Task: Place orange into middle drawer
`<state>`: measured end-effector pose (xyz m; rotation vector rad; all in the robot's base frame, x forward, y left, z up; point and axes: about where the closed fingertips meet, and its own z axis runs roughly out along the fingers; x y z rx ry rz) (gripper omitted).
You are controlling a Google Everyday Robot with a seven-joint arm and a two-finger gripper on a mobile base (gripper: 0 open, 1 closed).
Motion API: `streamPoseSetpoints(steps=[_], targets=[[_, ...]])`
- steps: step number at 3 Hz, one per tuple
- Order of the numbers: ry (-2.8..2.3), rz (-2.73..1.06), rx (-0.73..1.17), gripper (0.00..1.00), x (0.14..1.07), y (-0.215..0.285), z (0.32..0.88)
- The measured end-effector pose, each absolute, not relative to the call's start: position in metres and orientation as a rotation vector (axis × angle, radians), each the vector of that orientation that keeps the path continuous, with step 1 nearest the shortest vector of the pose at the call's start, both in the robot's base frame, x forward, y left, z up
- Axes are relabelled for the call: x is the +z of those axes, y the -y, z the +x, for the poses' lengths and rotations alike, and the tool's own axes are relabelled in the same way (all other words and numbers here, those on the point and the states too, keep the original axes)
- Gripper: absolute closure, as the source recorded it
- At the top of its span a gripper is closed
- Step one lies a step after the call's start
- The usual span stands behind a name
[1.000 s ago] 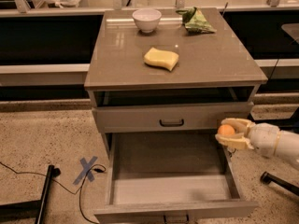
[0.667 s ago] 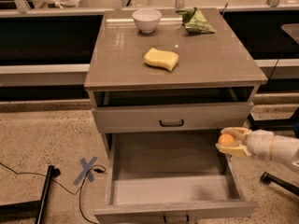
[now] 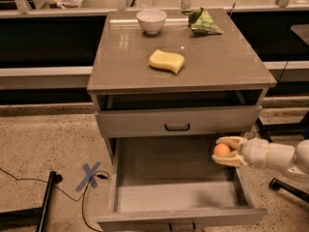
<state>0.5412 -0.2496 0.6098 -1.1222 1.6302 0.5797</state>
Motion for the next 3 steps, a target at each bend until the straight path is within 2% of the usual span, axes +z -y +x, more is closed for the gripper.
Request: streamPoseSetpoints(steps=[1,3], targets=[[-1.557,-1.181,0.687,1.00,0.562,0.213,0.532],[-1.528,-1.257,0.740,1.00,0.520,0.186,0.522]])
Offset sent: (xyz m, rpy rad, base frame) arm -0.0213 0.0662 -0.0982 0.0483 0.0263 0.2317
